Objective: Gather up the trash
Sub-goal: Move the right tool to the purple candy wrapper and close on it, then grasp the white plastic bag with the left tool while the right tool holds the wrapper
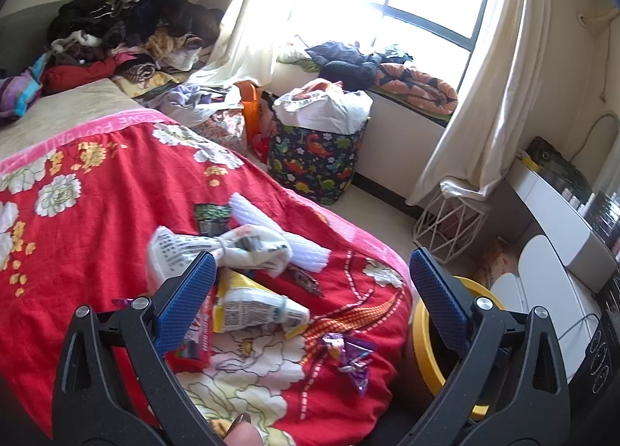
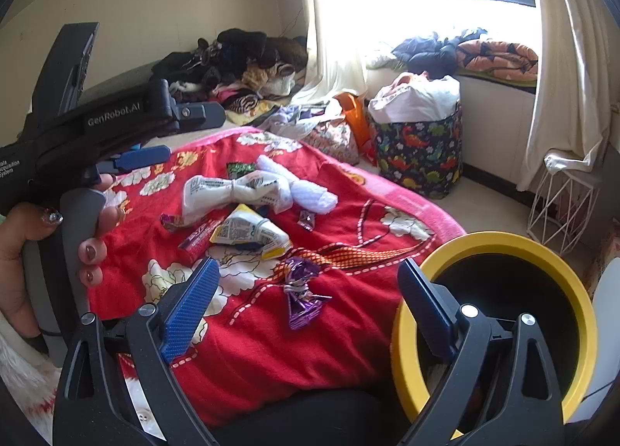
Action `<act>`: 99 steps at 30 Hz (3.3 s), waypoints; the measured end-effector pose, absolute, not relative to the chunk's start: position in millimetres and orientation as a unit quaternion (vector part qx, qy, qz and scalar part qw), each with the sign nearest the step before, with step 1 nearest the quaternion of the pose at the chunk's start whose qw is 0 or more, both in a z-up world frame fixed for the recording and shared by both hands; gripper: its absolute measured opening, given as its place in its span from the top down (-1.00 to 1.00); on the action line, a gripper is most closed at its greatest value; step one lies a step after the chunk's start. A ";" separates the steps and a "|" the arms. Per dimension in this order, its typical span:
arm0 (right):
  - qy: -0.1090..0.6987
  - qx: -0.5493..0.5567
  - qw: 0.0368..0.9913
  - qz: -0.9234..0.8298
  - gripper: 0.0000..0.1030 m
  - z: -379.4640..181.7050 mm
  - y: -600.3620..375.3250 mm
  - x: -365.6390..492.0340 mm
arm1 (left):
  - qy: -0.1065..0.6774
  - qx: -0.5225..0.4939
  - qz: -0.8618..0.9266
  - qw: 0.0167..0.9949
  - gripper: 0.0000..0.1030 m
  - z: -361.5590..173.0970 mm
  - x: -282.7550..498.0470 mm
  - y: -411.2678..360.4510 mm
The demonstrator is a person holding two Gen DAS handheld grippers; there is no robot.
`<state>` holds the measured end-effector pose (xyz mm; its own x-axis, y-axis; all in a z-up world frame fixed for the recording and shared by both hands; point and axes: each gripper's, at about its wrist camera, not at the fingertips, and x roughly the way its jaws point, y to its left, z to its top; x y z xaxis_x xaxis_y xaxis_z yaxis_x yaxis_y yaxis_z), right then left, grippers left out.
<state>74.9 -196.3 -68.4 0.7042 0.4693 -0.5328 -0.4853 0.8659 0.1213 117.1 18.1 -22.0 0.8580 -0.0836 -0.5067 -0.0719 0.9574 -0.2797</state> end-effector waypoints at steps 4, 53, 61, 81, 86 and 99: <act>0.305 -0.026 0.916 0.261 -0.76 -74.1 -180.5 90.6 | 0.275 -0.154 0.014 0.949 -0.78 -27.5 121.9 36.0; 0.412 -0.026 0.874 0.257 0.33 -149.5 -153.7 131.7 | 0.355 -0.262 0.043 0.896 0.10 -103.7 166.5 114.6; 0.401 -0.013 0.876 0.267 0.33 -141.0 -159.9 126.7 | 0.349 -0.259 0.025 0.900 0.24 -93.5 155.7 105.6; 0.374 0.009 0.882 0.285 0.34 -118.6 -169.9 120.1 | 0.321 -0.273 -0.018 0.907 0.33 -58.1 138.5 100.5; 0.371 0.013 0.884 0.283 0.34 -115.6 -175.0 118.2 | 0.329 -0.274 -0.028 0.903 0.33 -58.7 135.6 98.0; 0.356 0.047 0.899 0.251 0.33 -100.5 -211.9 122.0 | 0.384 -0.209 -0.075 0.896 0.32 -82.6 125.9 51.7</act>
<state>122.0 -211.9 -100.5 0.6204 0.4842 -0.6170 -0.4179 0.8698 0.2625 125.9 51.7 -82.6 0.6939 -0.2943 -0.6573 -0.0263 0.9017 -0.4315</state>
